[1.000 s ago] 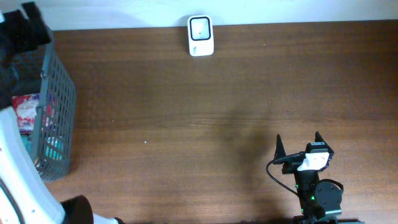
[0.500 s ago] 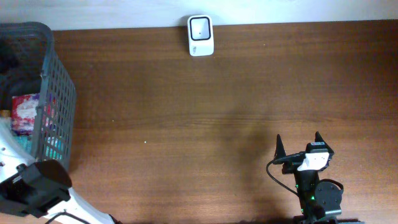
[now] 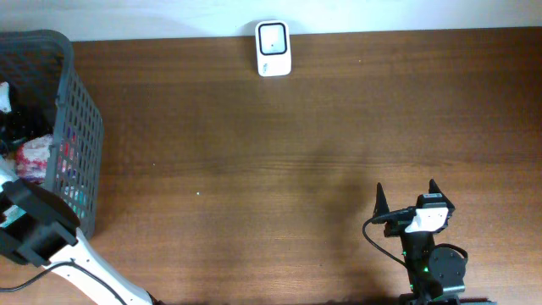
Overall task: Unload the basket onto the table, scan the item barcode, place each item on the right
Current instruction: 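Reach the left gripper into the basket and grasp the purple-red pack, then lift the purple-red pack and place it on the table centre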
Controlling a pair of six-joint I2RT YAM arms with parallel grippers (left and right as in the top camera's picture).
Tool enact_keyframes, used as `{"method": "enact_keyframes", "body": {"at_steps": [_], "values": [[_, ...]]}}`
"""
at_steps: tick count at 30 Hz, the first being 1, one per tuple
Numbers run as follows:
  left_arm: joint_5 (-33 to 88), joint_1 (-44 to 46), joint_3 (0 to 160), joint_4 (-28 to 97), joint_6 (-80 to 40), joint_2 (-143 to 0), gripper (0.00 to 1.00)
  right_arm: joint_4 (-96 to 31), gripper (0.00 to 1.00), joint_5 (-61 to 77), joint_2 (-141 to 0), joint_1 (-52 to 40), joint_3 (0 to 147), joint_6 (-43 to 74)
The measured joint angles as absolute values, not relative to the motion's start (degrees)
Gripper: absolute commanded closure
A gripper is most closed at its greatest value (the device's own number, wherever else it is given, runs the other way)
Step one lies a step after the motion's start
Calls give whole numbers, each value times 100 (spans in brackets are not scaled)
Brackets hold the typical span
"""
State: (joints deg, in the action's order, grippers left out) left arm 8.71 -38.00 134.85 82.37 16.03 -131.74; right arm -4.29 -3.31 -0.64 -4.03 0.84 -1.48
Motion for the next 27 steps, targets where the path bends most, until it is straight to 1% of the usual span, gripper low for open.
{"method": "enact_keyframes", "body": {"at_steps": [1, 3, 4, 5, 8, 10, 11, 12, 14, 15, 16, 19, 21, 23, 24, 27], "values": [[908, -3800, 13485, 8281, 1745, -13214, 19, -429, 1, -331, -64, -403, 84, -148], [926, -3802, 13485, 8344, 1944, -13336, 18, -429, 1, -331, -64, -403, 84, -145], [928, -3800, 13421, 8272, 2016, -13367, 14, -429, 1, -331, -64, -403, 84, -148], [937, -3800, 13240, 8173, 2095, -13408, 13, -432, 1, -331, -64, -403, 84, -148], [939, -3800, 12390, 7620, 2303, -13467, 15, -429, 2, -331, -64, -403, 84, -150], [764, -3758, 12130, 7321, 2322, -13463, 16, -429, 1, -331, -64, -403, 84, -148], [672, -3719, 12114, 7277, 2320, -13461, 21, -429, 1, -331, -64, -403, 84, -148], [589, -3680, 12088, 7199, 2320, -13458, 32, -429, 1, -331, -64, -403, 84, -150], [75, -3542, 12051, 6995, 2257, -13458, 44, -429, 2, -331, -64, -403, 84, -150], [-261, -3446, 12036, 6914, 2145, -13458, 76, -429, 1, -331, -64, -403, 84, -152], [-416, -3389, 12029, 6904, 2088, -13458, 100, -429, 2, -331, -64, -403, 84, -150], [-567, -3361, 12053, 6820, 1988, -13371, 100, -429, 2, -331, -64, -403, 84, -152], [-604, -3361, 12173, 6941, 1671, -13375, 100, -429, 2, -331, -64, -403, 84, -150], [-322, -3395, 12774, 7293, 1299, -13399, 100, -429, 1, -331, -64, -403, 84, -148], [73, -3426, 13292, 7382, 1186, -13388, 100, -432, 1, -331, -64, -403, 84, -148], [687, -3452, 14503, 7349, 596, -12879, 100, -429, 1, -331, -64, -403, 84, -148]]}}
